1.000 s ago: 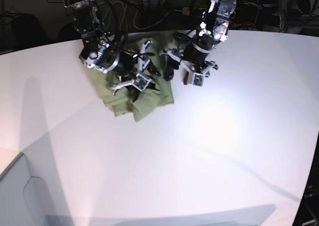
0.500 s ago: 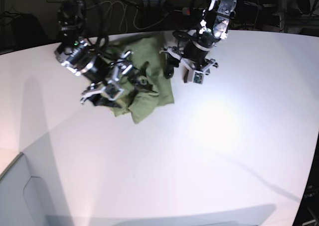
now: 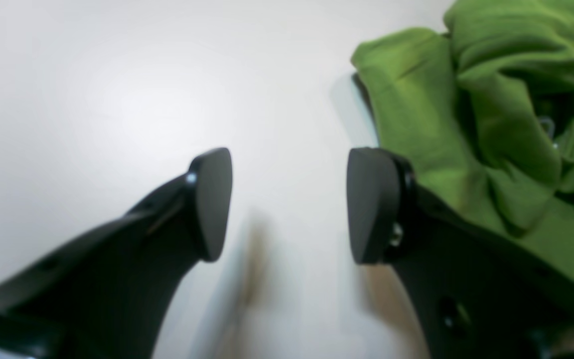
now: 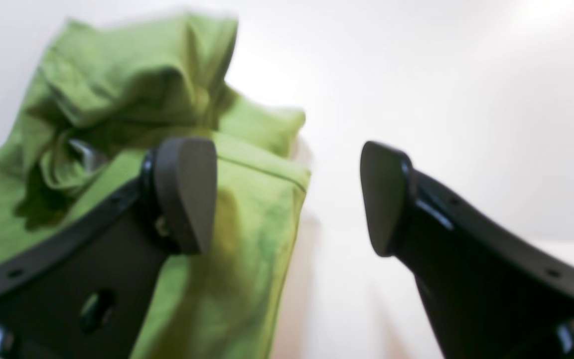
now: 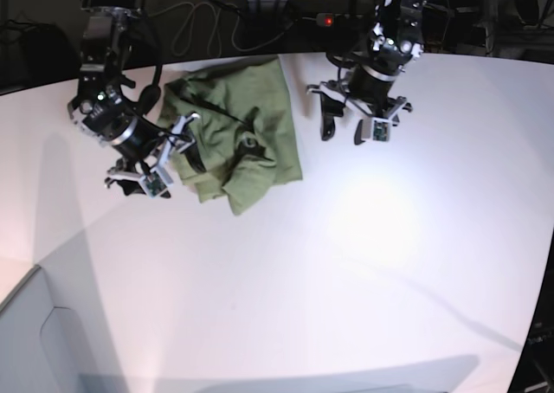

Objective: Fold the T-shirt properly

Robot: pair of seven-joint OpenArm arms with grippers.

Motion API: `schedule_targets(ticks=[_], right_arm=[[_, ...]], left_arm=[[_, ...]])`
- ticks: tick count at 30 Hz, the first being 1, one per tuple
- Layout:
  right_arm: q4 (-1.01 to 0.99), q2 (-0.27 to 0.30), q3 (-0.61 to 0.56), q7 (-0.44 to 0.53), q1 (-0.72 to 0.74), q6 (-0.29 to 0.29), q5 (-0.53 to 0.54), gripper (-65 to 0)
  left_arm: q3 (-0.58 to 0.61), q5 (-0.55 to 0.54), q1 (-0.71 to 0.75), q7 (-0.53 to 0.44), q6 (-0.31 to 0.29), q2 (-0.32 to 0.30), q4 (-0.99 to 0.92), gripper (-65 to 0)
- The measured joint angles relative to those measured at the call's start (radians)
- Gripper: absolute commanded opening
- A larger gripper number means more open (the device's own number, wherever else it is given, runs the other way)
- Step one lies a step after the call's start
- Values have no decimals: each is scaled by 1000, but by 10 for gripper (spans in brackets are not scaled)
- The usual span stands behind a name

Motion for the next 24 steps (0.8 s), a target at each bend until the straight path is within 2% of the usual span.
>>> schedule_targets(ticks=[4, 6, 13, 15, 19, 24], right_arm=[[-2, -6, -9, -11, -16, 0, 8, -227], [-2, -5, -10, -7, -20, 0, 13, -259], [-2, 3, -73, -9, -47, 0, 15, -597], [-2, 6, -87, -10, -61, 0, 14, -650], [2, 11, -126, 2, -86, 0, 11, -644], [111, 22, -126, 20, -135, 0, 10, -644]], left_arm=[[-26, 0, 16, 5, 0, 2, 11, -297], [-35, 0, 21, 5, 0, 2, 18, -297], [-37, 0, 27, 6, 0, 1, 20, -297], [-37, 0, 27, 6, 0, -1, 29, -297], [-37, 0, 26, 3, -2, 0, 43, -297], [-37, 1, 28, 3, -2, -1, 43, -297]])
